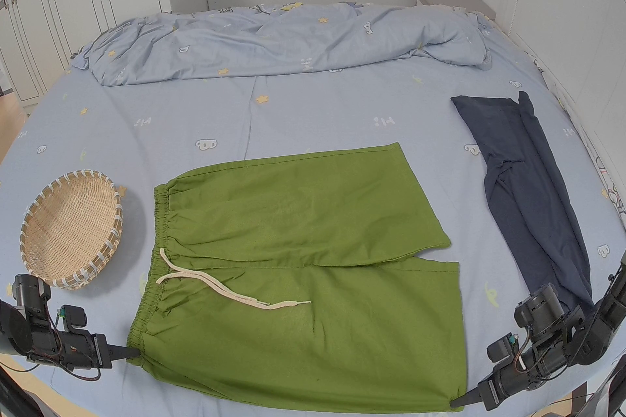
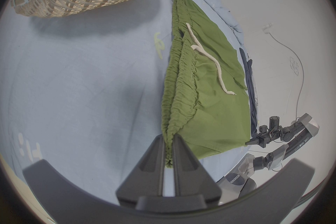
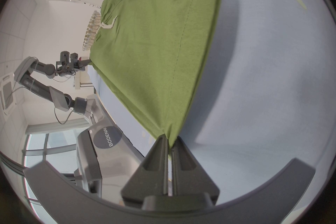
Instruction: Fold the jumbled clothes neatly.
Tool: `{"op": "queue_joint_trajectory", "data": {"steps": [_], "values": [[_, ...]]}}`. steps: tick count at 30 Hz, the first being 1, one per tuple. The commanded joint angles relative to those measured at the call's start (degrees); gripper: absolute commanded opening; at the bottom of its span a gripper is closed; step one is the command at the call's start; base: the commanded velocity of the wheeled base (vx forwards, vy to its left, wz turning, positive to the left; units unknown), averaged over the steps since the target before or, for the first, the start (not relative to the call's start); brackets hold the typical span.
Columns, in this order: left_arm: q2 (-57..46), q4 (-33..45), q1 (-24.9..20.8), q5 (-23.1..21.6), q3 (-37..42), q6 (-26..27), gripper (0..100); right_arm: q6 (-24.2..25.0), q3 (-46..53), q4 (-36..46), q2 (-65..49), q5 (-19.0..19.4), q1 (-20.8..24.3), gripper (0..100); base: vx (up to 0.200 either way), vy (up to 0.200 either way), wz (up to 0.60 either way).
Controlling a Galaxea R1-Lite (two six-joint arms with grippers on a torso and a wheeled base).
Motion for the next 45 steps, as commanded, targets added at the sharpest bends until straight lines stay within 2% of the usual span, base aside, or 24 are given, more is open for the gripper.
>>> {"op": "queue_joint_trajectory", "data": {"steps": [1,4,5,6,7,9,10,11,12,13,16,19,20,21,23,27,33,35,45], "values": [[-1.0,0.4,-0.1,-0.1,-0.1,0.3,0,0.1,0.6,-0.1,-2.0,-2.2,2.2,0,0.0,0.0,0.0],[-3.0,1.0,-0.5,-0.2,-0.9,0.3,0,0.2,-0.8,-0.4,-3.9,-5.4,2.2,0,0.0,0.0,0.0],[-4.4,2.2,-1.3,-0.1,-1.6,0.1,0,0.3,-2.3,-0.3,-5.5,-8.3,2.0,0,0.0,0.0,0.0],[-4.4,2.2,-1.3,-0.1,-1.6,0.1,0,0.3,-2.3,-0.3,-5.5,-8.3,2.0,0,0.0,0.0,0.0],[-7.7,7.5,-3.1,0.2,-4.6,-1.3,0,0.6,-4.7,-0.4,-7.8,-14.4,1.9,0,0.0,0.0,0.0],[-11.6,16.2,-4.6,0.3,-10.0,-4.2,0,1.1,-8.1,0.2,-11.1,-18.2,1.7,0,0.0,0.0,0.0],[-12.2,17.8,-5.0,0.3,-11.0,-4.8,0,1.3,-8.6,0.3,-11.5,-18.3,1.6,0,0.0,0.0,0.0],[-15.1,26.8,-7.0,0.3,-17.5,-8.1,0,2.5,-12.2,2.3,-13.9,-18.3,1.6,0,0.0,0.0,0.0],[-15.5,28.3,-7.4,0.3,-18.7,-8.6,0,2.7,-12.9,2.9,-14.2,-18.3,1.6,0,0.0,0.0,0.0],[-17.0,36.7,-9.0,0.2,-25.5,-10.6,0,3.1,-18.7,8.3,-15.8,-18.3,1.3,0,0.0,0.0,0.0],[-17.1,43.4,-9.7,0.3,-33.6,-11.0,0,3.2,-29.7,18.7,-17.0,-18.3,0.7,0,0.0,0.0,0.0],[-16.1,43.9,-10.4,0.3,-37.7,-12.1,0,3.4,-38.3,24.6,-17.0,-18.2,0.5,0,0.0,0.0,0.0],[-14.7,43.9,-10.9,0.3,-40.2,-14.0,0,3.9,-42.9,26.9,-16.9,-18.2,0.5,0,0.0,0.0,0.0],[-14.7,43.9,-10.9,0.3,-40.2,-14.0,0,3.9,-42.9,26.9,-16.9,-18.2,0.5,0,0.0,0.0,0.0],[-11.6,43.9,-11.1,0.3,-44.9,-17.2,0,6.4,-51.9,30.1,-15.6,-18.3,0.6,0,0.0,0.0,0.0],[-7.1,43.9,-11.1,0.2,-49.1,-17.8,0,7.3,-61.2,33.2,-11.3,-18.4,-0.4,0,0.0,0.0,0.0],[-3.6,43.9,-11.1,0.2,-52.8,-17.9,0,7.8,-66.1,33.0,-7.7,-18.5,-0.7,0,0.0,0.0,0.0],[-0.3,43.9,-11.0,0.0,-56.6,-17.9,0,10.6,-70.1,33.0,-6.0,-18.5,-0.8,0,0.0,0.0,0.0],[8.0,43.9,-11.1,-0.2,-63.2,-18.1,0,9.8,-78.5,35.6,-1.1,-18.4,-1.6,0,0.0,0.0,0.0]]}}
